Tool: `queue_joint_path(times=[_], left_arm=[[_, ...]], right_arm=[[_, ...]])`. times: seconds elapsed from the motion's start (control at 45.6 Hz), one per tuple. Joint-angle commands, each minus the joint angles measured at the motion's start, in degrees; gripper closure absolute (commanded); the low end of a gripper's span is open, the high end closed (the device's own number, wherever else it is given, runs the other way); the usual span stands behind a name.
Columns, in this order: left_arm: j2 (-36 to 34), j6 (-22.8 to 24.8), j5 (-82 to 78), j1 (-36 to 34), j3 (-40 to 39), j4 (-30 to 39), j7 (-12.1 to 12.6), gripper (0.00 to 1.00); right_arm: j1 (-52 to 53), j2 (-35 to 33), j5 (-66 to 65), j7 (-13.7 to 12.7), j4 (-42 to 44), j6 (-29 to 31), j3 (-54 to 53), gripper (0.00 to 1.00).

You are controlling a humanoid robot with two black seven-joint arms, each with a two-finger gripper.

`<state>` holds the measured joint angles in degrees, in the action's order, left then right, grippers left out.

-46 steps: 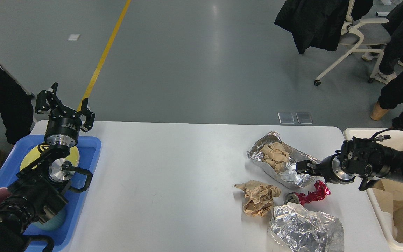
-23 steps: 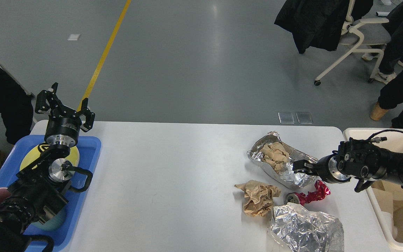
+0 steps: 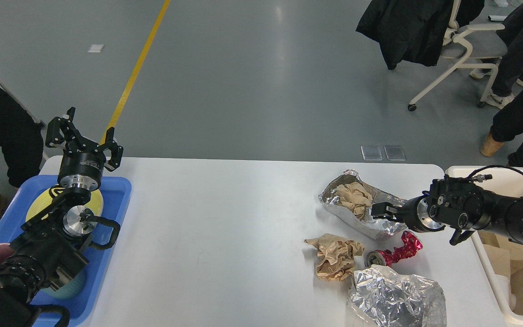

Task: Tidy desktop
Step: 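Grasp the foil tray rim and drag it toward the bin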

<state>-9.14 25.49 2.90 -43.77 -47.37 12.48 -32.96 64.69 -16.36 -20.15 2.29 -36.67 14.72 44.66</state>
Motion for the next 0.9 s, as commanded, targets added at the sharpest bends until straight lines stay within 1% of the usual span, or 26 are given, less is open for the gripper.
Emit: queue_joint_path(times=[0.0,0.066,0.153,0.263,0.307,0.394,0.46,0.745,0.876], left_arm=[[0.0,0.0,0.0,0.0,0.0,0.0,0.0,0.04],[0.0,0.0,0.0,0.0,0.0,0.0,0.0,0.04],[0.0,0.0,0.0,0.0,0.0,0.0,0.0,0.04],[0.0,0.0,0.0,0.0,0.0,0.0,0.0,0.04],[0.0,0.0,0.0,0.0,0.0,0.0,0.0,0.04],[0.0,0.0,0.0,0.0,0.0,0.0,0.0,0.04],[0.0,0.0,0.0,0.0,0.0,0.0,0.0,0.04],[0.0,0.0,0.0,0.0,0.0,0.0,0.0,0.04],[0.0,0.0,0.0,0.0,0.0,0.0,0.0,0.04]], right_arm=[[0.0,0.0,0.0,0.0,0.3,0.0,0.1,0.0],[0.0,0.1,-0.1,0.0,0.4,0.0,0.1,0.0],[0.0,0.0,-0.1,0.0,0.4,0.1,0.1,0.05],[-0.1,0.0,-0.2,0.0,0.3,0.2,0.1,0.17],[-0.1,0.0,-0.5,0.0,0.3,0.2,0.1,0.24],[-0.1,0.0,-0.7,0.0,0.1,0.6,0.1,0.46],[-0.1,-0.1,-0.9,-0.1,-0.2,0.9,0.1,0.6],[0.3,-0.1,-0.9,-0.1,-0.7,2.9,0.1,1.0],[0.5,0.0,-0.9,-0.1,-0.6,4.0,0.0,1.0]])
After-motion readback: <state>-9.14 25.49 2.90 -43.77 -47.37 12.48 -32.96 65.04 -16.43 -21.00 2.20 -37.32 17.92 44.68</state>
